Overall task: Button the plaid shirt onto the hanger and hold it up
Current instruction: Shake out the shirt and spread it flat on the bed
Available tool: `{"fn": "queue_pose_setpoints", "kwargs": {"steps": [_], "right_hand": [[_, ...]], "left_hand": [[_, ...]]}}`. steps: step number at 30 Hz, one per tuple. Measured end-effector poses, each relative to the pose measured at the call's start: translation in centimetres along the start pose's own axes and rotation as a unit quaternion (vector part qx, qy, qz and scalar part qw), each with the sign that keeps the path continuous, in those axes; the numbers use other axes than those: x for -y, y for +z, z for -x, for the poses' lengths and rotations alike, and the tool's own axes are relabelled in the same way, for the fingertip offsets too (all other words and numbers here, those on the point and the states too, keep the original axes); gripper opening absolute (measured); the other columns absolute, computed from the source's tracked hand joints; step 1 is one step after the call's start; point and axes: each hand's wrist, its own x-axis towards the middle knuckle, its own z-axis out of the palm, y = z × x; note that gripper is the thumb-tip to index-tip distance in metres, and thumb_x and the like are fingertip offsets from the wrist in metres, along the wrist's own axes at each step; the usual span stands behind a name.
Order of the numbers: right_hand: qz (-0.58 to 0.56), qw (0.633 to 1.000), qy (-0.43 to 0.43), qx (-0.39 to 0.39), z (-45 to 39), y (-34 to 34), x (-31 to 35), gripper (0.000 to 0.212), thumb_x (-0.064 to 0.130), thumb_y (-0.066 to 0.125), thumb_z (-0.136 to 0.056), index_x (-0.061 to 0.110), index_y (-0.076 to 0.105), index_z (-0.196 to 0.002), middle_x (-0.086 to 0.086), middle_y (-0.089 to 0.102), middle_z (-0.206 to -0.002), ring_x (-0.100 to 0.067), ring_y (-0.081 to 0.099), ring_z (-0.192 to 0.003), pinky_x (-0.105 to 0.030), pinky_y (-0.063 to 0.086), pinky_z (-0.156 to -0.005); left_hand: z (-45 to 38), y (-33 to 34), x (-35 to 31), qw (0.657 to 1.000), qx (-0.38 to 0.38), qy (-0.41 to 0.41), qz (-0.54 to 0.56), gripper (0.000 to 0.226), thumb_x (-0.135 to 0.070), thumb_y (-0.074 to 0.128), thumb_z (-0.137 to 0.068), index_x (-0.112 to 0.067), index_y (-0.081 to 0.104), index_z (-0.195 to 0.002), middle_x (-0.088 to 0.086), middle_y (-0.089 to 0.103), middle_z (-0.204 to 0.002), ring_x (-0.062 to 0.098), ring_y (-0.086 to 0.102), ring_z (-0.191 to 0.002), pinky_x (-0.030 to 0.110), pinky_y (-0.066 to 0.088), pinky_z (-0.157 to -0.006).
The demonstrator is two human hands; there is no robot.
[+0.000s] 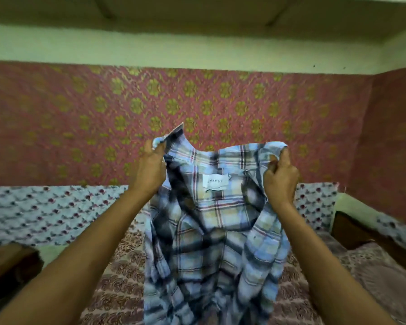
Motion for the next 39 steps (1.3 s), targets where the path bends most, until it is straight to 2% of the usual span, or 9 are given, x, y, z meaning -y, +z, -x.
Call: {"fn": "queue_pose_setpoints", "kwargs": {"steps": [4, 8, 12, 15, 19, 24, 29, 35, 39], "right_hand": [[-0.103, 0.994, -0.043, -0.014, 0.7, -3.9, 3.9, 0.015, 0.003, 0.041, -0.093, 0.001, 0.04, -0.108, -0.002, 0.028, -0.052, -0.017, 0.022, -0.042, -0.027, 0.01, -0.046], [-0.078, 0.991, -0.106, -0.002, 2.1, -8.2, 6.9, 0.022, -0.013, 0.043, -0.079, 0.0, 0.06, -0.074, -0.019, 0.057, -0.067, -0.013, 0.037, -0.049, -0.022, 0.028, -0.049], [0.045, 0.991, -0.116, -0.038, 3.2, -12.2, 10.4, 0.036, -0.009, 0.044, -0.081, 0.007, 0.068, -0.102, -0.018, 0.061, -0.104, -0.032, 0.052, -0.075, -0.039, 0.044, -0.064], [0.162, 0.977, -0.133, -0.029, 3.5, -14.0, 12.6, 0.036, 0.004, 0.044, -0.086, 0.002, 0.054, -0.121, -0.023, 0.047, -0.125, -0.037, 0.047, -0.099, -0.043, 0.038, -0.082], [0.281, 0.946, -0.154, 0.043, 4.5, -13.0, 13.2, 0.059, 0.005, 0.05, -0.083, 0.0, 0.028, -0.138, -0.027, 0.026, -0.143, -0.04, 0.039, -0.107, -0.044, 0.034, -0.088], [0.321, 0.926, -0.143, 0.136, 6.0, -9.7, 9.2, 0.077, -0.006, 0.054, -0.082, 0.004, 0.012, -0.145, -0.02, 0.01, -0.152, -0.032, 0.043, -0.08, -0.036, 0.033, -0.062], [0.349, 0.911, -0.108, 0.192, 6.2, -4.2, 2.8, 0.081, -0.005, 0.058, -0.081, 0.005, 0.011, -0.146, -0.016, 0.008, -0.155, -0.036, 0.05, -0.074, -0.035, 0.033, -0.055], [0.365, 0.891, -0.093, 0.254, 3.7, 7.9, -8.4, 0.071, -0.001, 0.047, -0.088, 0.008, 0.01, -0.147, -0.009, 0.008, -0.157, -0.026, 0.04, -0.06, -0.026, 0.02, -0.042], [0.347, 0.874, -0.05, 0.338, 5.0, 17.8, -17.4, 0.081, -0.006, 0.05, -0.083, 0.012, 0.005, -0.148, -0.01, 0.007, -0.158, -0.014, 0.029, -0.044, -0.025, 0.018, -0.038]], "left_hand": [[1.5, -4.9, -1.7, 0.996, -0.063, -0.01, -0.054, 0.056, 0.001, 0.045, -0.089, -0.015, 0.03, -0.141, 0.016, 0.028, -0.144, 0.025, 0.038, -0.049, 0.038, 0.039, -0.053], [3.6, -9.4, -3.0, 0.996, -0.077, -0.021, -0.041, 0.057, -0.001, 0.048, -0.089, -0.013, 0.031, -0.142, 0.017, 0.028, -0.144, 0.041, 0.056, -0.085, 0.041, 0.043, -0.064], [5.0, -13.3, -3.9, 0.993, -0.118, -0.002, -0.021, 0.056, -0.001, 0.046, -0.088, -0.012, 0.032, -0.141, 0.018, 0.03, -0.142, 0.042, 0.053, -0.091, 0.042, 0.042, -0.069], [5.2, -15.9, -4.5, 0.991, -0.127, 0.016, -0.025, 0.058, -0.005, 0.048, -0.088, -0.015, 0.031, -0.142, 0.016, 0.031, -0.14, 0.041, 0.052, -0.092, 0.042, 0.043, -0.069], [5.2, -15.4, -4.0, 0.994, -0.092, 0.055, -0.021, 0.062, -0.006, 0.052, -0.085, -0.014, 0.031, -0.142, 0.015, 0.024, -0.146, 0.042, 0.055, -0.094, 0.043, 0.046, -0.074], [6.4, -9.9, -2.1, 0.998, -0.02, 0.051, 0.01, 0.062, -0.001, 0.05, -0.085, -0.011, 0.029, -0.142, 0.016, 0.02, -0.148, 0.043, 0.055, -0.088, 0.04, 0.043, -0.065], [6.8, -1.9, 0.9, 0.999, 0.04, 0.014, 0.019, 0.064, 0.0, 0.049, -0.087, -0.011, 0.024, -0.144, 0.012, 0.014, -0.152, 0.037, 0.052, -0.077, 0.035, 0.035, -0.059], [2.4, 15.4, 5.6, 0.991, 0.129, -0.029, -0.029, 0.068, 0.003, 0.049, -0.085, -0.012, 0.02, -0.145, 0.013, 0.006, -0.155, 0.031, 0.046, -0.057, 0.035, 0.038, -0.051], [1.4, 29.0, 8.9, 0.972, 0.231, -0.045, -0.025, 0.07, 0.004, 0.049, -0.085, -0.014, 0.02, -0.146, 0.012, 0.006, -0.155, 0.036, 0.052, -0.069, 0.037, 0.038, -0.056]]}}
